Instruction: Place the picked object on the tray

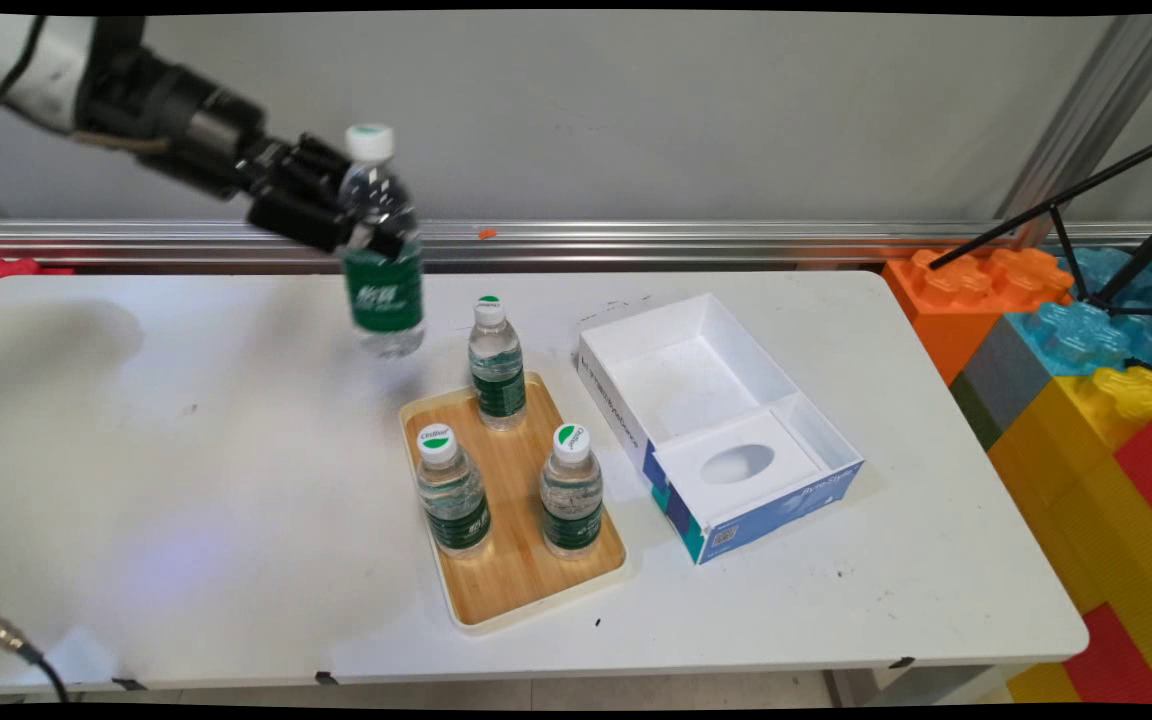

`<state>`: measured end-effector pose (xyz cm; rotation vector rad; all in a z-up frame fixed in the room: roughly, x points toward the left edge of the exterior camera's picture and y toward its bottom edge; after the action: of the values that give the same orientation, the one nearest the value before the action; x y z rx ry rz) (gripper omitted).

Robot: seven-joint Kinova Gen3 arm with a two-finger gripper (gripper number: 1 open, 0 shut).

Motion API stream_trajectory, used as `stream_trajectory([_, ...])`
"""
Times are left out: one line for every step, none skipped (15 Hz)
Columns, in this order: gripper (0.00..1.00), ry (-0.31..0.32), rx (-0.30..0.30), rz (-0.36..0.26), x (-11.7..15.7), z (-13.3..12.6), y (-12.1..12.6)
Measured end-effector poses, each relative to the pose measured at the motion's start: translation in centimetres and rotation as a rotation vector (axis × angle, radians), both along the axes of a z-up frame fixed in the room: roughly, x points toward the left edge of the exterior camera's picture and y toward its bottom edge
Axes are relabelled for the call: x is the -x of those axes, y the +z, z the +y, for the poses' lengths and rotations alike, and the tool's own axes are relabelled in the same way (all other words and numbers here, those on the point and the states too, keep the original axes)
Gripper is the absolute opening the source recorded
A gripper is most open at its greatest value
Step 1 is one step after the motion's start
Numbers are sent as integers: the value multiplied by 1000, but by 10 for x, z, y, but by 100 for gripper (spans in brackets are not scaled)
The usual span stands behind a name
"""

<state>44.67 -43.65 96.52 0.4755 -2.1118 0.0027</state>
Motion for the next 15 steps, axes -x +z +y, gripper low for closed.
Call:
stream_trajectory([0, -5, 7, -9, -5, 6, -6])
stream_trajectory([0, -12, 18, -18, -9, 12, -14])
stream_trajectory([0, -15, 29, -21, -10, 14, -19])
stream_trajectory([0, -20, 46, -27, -11, 18, -27])
stream_trajectory([0, -25, 60, -30, -12, 19, -31])
stream_trajectory([0, -36, 98, -39, -12, 22, -43])
stream_trajectory([0, -44, 121, -44, -12, 23, -51])
stream_trajectory([0, -54, 149, -51, -12, 23, -59])
stream_trajectory([0, -65, 168, -57, -11, 22, -68])
stream_trajectory([0, -73, 178, -63, -11, 22, -77])
stream_trajectory([0, -78, 180, -66, -10, 21, -83])
stream_trajectory([0, -92, 179, -70, -9, 19, -99])
stream_trajectory([0, -102, 177, -72, -8, 18, -110])
stream_trajectory([0, -112, 176, -73, -7, 17, -121])
stream_trajectory([0, -121, 178, -73, -5, 15, -131])
